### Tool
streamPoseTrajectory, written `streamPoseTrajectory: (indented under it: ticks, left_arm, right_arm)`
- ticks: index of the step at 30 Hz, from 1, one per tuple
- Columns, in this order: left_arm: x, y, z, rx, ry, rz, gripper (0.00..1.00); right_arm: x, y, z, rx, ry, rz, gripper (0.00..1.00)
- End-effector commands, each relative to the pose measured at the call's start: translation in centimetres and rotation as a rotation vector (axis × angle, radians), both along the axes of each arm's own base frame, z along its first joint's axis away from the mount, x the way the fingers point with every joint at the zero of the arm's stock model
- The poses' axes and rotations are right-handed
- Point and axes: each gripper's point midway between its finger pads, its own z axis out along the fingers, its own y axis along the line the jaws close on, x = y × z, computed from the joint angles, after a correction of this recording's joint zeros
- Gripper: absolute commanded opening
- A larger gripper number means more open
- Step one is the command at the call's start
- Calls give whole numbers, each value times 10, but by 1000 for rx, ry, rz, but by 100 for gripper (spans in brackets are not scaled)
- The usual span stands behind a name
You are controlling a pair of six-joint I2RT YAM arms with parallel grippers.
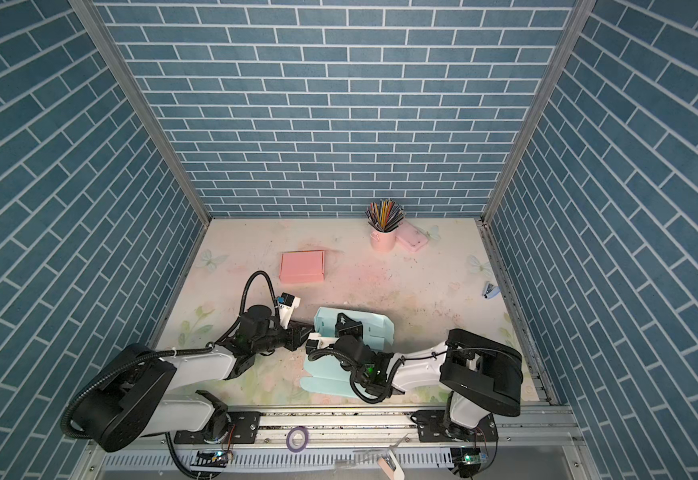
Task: Fold the paper box
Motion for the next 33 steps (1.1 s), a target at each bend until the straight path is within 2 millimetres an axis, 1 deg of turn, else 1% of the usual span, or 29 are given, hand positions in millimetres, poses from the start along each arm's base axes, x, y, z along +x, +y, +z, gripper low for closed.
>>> streamPoseTrajectory:
  ticks: [1,3,6,11,14,21,26,27,33]
  left_arm:
    - [-3,-7,6,-23,-61,-15,29]
    - [-6,-9,7,-27,-82,-23,32]
    - [-10,-12,8,-36,-112,-32,43]
    - [-11,-13,8,-46,-135,-38,46]
    - [-5,-10,6,-17,-145,-12,46]
    - [10,-6,8,60,-207,18,46]
    - [14,-13,13,94,-254,-5,48]
    - [15,-14,14,98,-262,-5,48]
    - [16,-22,11,140,-292,-9,35]
  right_arm:
    - [-1,2,8,21,-14,6,0]
    - [-2,2,8,24,-12,9,0]
    - [-2,2,8,21,-13,8,0]
    - [-4,4,6,14,-11,15,0]
    - [-5,4,6,17,-9,17,0]
    - [-8,8,-1,2,-2,27,0]
    - [-10,11,-3,1,4,36,0]
    - [-11,11,-3,3,6,37,0]
    - [-13,12,-7,-11,18,33,0]
